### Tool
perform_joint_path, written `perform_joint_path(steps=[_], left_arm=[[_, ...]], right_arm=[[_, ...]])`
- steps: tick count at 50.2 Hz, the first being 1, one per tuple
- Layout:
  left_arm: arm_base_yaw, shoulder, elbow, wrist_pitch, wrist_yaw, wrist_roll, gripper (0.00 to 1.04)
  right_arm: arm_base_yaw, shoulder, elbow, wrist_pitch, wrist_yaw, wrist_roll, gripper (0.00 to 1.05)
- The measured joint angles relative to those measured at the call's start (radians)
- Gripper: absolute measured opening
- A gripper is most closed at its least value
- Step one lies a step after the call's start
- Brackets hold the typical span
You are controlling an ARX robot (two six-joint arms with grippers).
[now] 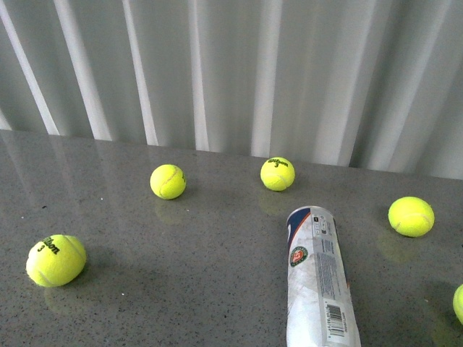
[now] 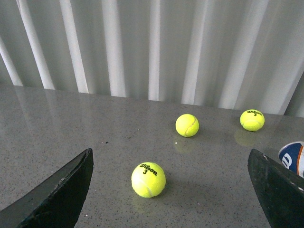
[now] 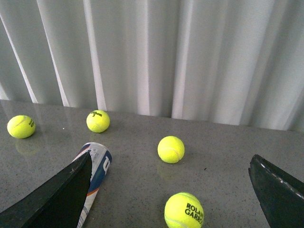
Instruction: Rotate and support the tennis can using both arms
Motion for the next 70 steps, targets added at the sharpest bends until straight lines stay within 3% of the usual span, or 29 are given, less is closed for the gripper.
perform_joint_path(steps=[52,55,63,70], left_arm=[[0.0,0.0,0.0,0.0,0.0,0.0,0.98],[0.0,0.0,0.0,0.0,0.0,0.0,0.98],[0.0,0.0,0.0,0.0,0.0,0.0,0.98],[0.0,-0.001,0.0,0.0,0.0,0.0,0.98]], right_arm=[[0.001,0.003,0.001,-0.005,0.006,-0.005,0.98],[0.011,0.116,0.08,-0.128,0.064,-0.077,0.98],[-0.136,0.627,0.404,0.168,-0.058,-0.098,0.98],[-0.164,1.106,0.752,0.054,-0.138,0.018,0.98]])
